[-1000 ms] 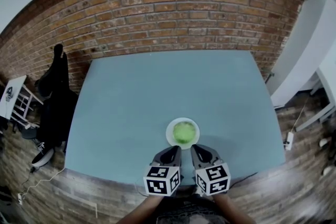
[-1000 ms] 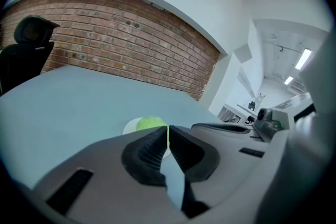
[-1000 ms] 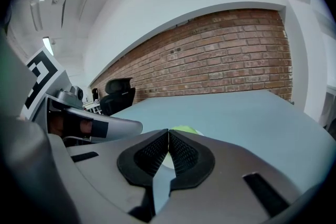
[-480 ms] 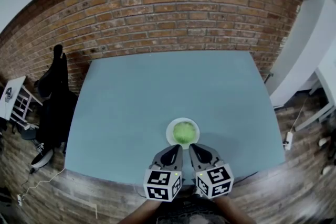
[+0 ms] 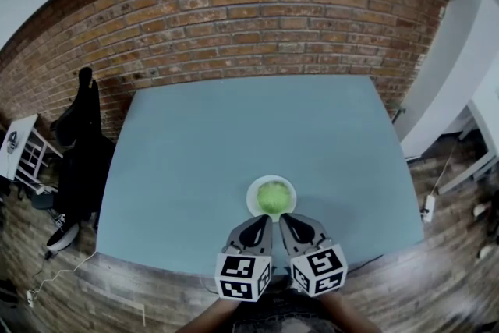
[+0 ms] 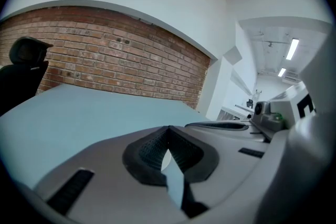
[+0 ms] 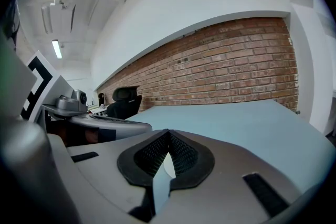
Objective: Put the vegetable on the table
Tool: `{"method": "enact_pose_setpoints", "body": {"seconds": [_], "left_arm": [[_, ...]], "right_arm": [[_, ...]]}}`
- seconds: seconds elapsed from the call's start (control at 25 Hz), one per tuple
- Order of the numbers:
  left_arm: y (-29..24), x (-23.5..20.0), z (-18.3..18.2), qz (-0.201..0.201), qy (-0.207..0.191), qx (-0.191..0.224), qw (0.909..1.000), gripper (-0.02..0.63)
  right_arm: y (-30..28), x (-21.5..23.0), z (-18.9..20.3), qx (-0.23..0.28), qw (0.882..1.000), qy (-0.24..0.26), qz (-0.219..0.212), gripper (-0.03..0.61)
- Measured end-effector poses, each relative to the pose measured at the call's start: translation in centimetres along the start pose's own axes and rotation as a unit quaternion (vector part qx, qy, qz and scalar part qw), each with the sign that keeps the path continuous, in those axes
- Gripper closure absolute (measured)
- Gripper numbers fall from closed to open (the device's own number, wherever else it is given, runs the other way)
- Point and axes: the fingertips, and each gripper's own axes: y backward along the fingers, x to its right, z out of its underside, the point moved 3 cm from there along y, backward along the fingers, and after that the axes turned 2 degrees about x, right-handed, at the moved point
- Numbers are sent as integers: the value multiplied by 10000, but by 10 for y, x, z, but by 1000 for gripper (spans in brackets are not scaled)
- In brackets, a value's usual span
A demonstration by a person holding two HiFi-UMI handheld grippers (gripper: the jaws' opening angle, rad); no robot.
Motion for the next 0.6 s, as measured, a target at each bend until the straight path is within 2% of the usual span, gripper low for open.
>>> {"method": "enact_pose_setpoints", "body": {"seconds": [0.6], "left_arm": [[-5,1,-2,66,70,-30,9999,612]], "right_arm": [[-2,2,-1,-19,10000,45,35,571]]}}
